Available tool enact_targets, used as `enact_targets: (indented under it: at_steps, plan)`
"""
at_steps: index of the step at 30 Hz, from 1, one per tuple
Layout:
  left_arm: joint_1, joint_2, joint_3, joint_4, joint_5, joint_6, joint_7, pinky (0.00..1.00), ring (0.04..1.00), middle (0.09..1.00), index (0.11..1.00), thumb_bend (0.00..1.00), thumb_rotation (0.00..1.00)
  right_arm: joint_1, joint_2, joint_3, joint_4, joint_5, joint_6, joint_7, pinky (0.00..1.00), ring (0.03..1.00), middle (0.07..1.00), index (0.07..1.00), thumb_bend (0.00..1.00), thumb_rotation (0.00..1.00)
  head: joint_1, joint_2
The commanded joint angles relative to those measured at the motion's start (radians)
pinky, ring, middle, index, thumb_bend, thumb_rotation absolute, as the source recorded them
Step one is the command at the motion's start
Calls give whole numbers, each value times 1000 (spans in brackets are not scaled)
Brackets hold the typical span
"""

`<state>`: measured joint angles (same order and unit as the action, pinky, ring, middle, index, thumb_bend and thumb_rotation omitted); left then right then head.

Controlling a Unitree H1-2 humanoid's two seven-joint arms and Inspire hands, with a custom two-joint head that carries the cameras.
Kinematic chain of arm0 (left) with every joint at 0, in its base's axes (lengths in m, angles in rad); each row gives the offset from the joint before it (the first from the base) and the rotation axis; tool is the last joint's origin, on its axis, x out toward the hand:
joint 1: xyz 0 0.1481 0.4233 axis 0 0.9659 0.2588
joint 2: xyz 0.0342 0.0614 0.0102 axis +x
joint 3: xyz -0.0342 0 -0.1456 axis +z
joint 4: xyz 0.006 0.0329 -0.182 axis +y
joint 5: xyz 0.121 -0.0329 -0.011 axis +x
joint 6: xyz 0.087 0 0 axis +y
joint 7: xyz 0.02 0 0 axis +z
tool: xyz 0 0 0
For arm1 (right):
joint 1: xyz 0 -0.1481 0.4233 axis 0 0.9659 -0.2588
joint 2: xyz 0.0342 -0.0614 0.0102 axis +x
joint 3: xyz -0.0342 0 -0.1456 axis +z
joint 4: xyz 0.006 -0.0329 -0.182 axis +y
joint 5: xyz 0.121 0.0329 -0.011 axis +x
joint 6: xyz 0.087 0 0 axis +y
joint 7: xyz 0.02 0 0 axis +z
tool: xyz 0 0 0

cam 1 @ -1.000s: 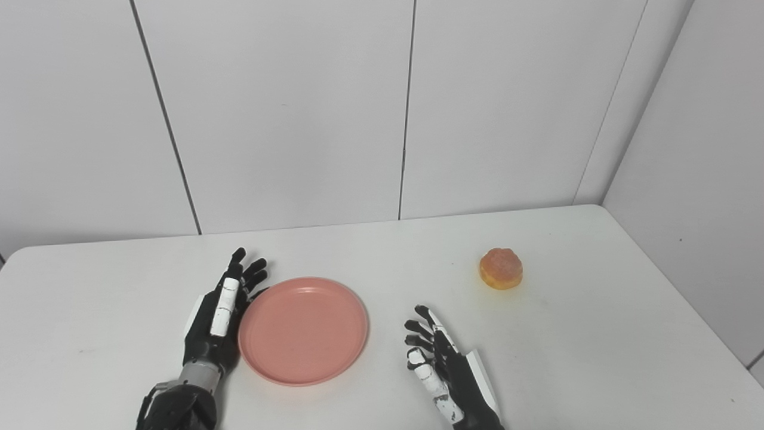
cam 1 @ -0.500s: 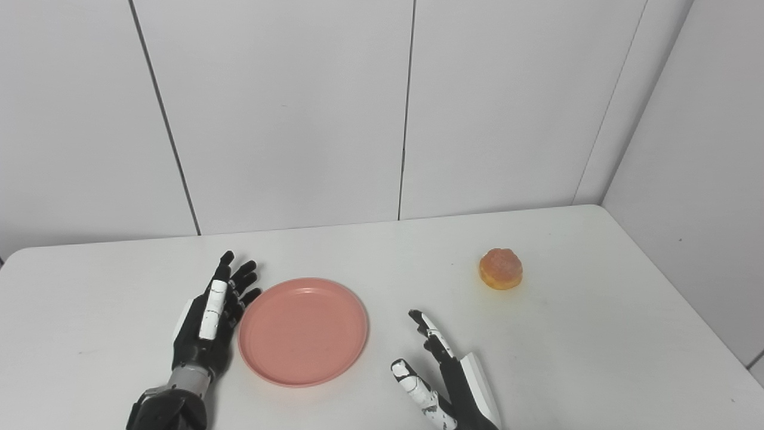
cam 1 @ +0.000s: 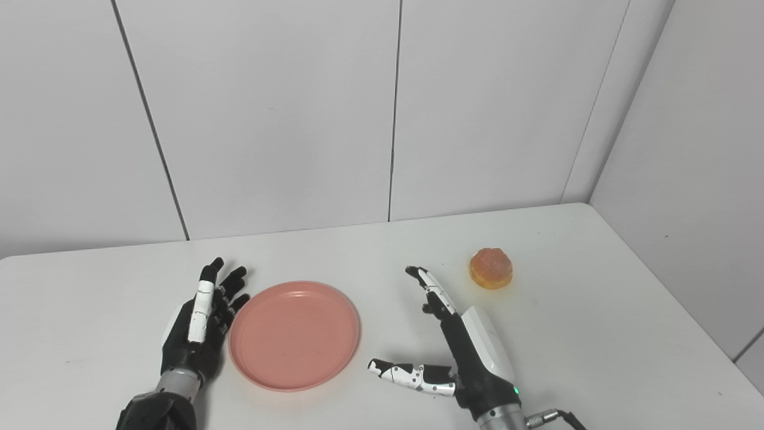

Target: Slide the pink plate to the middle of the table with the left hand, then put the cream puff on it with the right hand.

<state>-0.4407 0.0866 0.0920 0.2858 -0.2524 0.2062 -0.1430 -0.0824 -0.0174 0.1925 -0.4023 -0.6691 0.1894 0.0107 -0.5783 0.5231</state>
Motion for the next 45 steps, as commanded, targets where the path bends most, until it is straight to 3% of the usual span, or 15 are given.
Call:
enact_targets:
  at_steps: [1, 7, 9, 12, 17, 24, 27, 35, 45]
  plan:
    - [-6, -6, -3, -4, 8, 27, 11, 917, 944, 891, 984, 916, 846, -51, -25, -16, -55, -27, 44, 42, 797, 929, 964, 919, 945, 301, 1, -3]
    - [-12, -8, -2, 11, 6, 18, 10, 959, 948, 892, 976, 907, 836, -158, -122, -39, -99, -99, 149, 194, 793, 956, 986, 932, 963, 268, 1, -10]
    - [-12, -7, -4, 8, 11, 20, 13, 943, 946, 890, 978, 905, 842, -209, -164, -47, -100, -126, 184, 254, 744, 943, 986, 925, 981, 258, 1, -10]
    - [-11, -7, -7, 5, 12, 25, 14, 939, 946, 890, 981, 902, 847, -268, -216, -56, -86, -170, 204, 299, 693, 908, 962, 905, 993, 281, 4, -14]
    - [-8, -6, -6, -7, 5, 35, 11, 967, 958, 900, 989, 889, 848, -355, -288, -60, -70, -241, 246, 390, 713, 903, 938, 890, 995, 283, 5, -14]
    - [-12, -6, -10, -7, 13, 37, 17, 928, 944, 888, 985, 897, 850, -466, -365, -72, 11, -356, 280, 633, 659, 873, 912, 883, 1000, 347, 7, -16]
    - [-11, -5, -13, -7, 13, 34, 13, 934, 949, 897, 992, 899, 855, -503, -383, -75, 54, -394, 280, 700, 640, 854, 901, 868, 1000, 349, 8, -17]
    - [-8, -5, -14, -7, 14, 33, 14, 932, 951, 900, 990, 900, 857, -568, -435, -74, 185, -403, 279, 750, 701, 870, 908, 857, 1000, 338, 13, -19]
    - [-4, -8, -9, -20, 8, 41, 19, 925, 948, 893, 989, 895, 849, -632, -462, -65, 383, -333, 276, 691, 656, 877, 920, 859, 1000, 300, 17, -17]
